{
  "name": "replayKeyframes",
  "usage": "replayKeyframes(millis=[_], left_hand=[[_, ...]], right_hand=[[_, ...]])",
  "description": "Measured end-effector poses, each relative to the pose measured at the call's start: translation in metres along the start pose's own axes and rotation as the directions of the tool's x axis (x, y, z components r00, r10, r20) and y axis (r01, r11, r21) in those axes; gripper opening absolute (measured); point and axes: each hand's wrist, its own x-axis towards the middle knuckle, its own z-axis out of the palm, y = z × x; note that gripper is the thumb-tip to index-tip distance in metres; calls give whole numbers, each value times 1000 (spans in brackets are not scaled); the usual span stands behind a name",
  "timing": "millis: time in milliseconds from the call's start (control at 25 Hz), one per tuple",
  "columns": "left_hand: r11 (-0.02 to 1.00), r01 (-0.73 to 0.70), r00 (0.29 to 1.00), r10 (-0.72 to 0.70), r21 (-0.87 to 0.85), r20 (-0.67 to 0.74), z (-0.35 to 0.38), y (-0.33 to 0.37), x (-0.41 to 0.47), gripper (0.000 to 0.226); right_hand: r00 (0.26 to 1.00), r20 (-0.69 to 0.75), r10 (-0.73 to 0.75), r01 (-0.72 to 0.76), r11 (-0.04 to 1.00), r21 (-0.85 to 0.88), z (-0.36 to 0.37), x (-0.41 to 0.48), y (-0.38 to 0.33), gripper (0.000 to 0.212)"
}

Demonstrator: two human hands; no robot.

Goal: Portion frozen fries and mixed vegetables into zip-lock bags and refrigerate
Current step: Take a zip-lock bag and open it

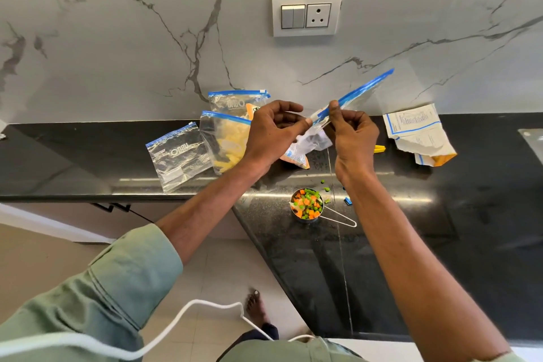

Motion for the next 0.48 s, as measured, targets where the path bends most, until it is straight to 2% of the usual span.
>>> replayKeyframes(millis=[40, 80, 120, 160, 200, 240, 280, 320, 400, 480], left_hand=[[1000, -8, 1000, 8, 29, -18, -1, 1, 1, 31], [997, -34, 999, 36, 64, -23, -3, 1, 2, 31], [990, -84, 996, 86, 110, -11, -4, 2, 4, 31], [974, -153, 988, 153, 168, 15, -5, 5, 5, 30], [947, -227, 974, 221, 226, 51, -6, 8, 5, 30], [919, -292, 956, 277, 267, 92, -6, 12, 6, 31], [896, -341, 940, 317, 283, 129, -7, 16, 7, 33], [885, -371, 927, 338, 280, 160, -8, 19, 8, 35], [879, -392, 917, 351, 272, 190, -10, 21, 9, 40], [867, -403, 912, 356, 293, 202, -14, 20, 8, 43]], right_hand=[[998, -3, -58, 57, 988, -146, -3, -3, 0, 38], [980, -19, -200, 180, 917, -355, -7, -5, -2, 48], [918, 27, -395, 347, 769, -536, -10, -6, -4, 51], [808, 161, -566, 534, 590, -605, -11, -6, -8, 46], [706, 330, -627, 674, 453, -583, -10, -5, -12, 37], [650, 471, -596, 750, 405, -522, -8, -3, -16, 27], [634, 556, -537, 773, 421, -474, -5, -2, -20, 20], [653, 584, -482, 754, 481, -447, -5, 1, -22, 16], [708, 573, -412, 687, 590, -424, -6, 5, -27, 13], [734, 572, -366, 648, 628, -430, -11, 7, -30, 11]])
